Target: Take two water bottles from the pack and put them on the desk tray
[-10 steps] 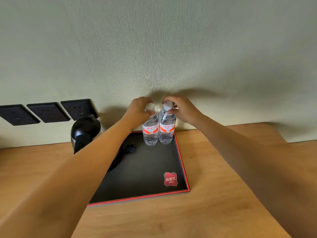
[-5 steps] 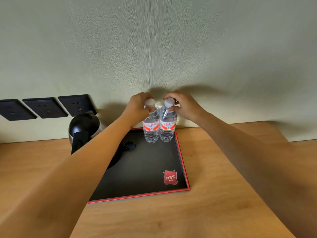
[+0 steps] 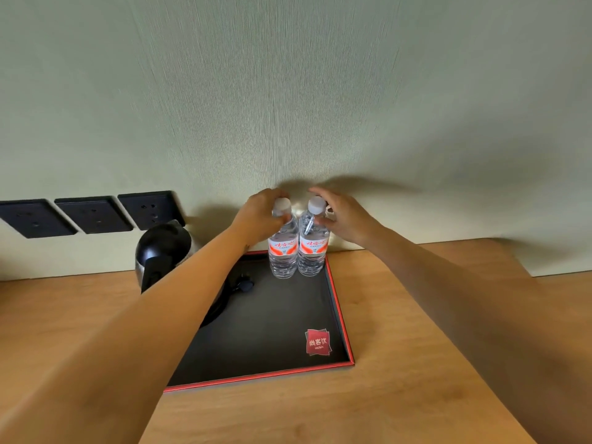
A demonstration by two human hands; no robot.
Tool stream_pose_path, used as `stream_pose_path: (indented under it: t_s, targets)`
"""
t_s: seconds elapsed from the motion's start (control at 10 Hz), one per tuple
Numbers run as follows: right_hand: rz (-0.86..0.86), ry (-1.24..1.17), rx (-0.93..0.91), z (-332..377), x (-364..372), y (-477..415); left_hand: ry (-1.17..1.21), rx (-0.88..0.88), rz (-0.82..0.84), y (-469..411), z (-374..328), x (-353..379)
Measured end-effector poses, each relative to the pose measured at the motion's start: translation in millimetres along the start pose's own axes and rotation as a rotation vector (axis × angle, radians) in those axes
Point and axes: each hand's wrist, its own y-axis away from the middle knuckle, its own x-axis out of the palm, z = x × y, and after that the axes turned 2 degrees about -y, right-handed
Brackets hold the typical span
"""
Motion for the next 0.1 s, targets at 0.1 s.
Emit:
stream_pose_path:
  t_s: [0.1]
  targets:
    - [0.026,0.021,0.010,8.3,-3.6,5.1,-0.036,0.016,0.019,4.3,-8.4,-6.9]
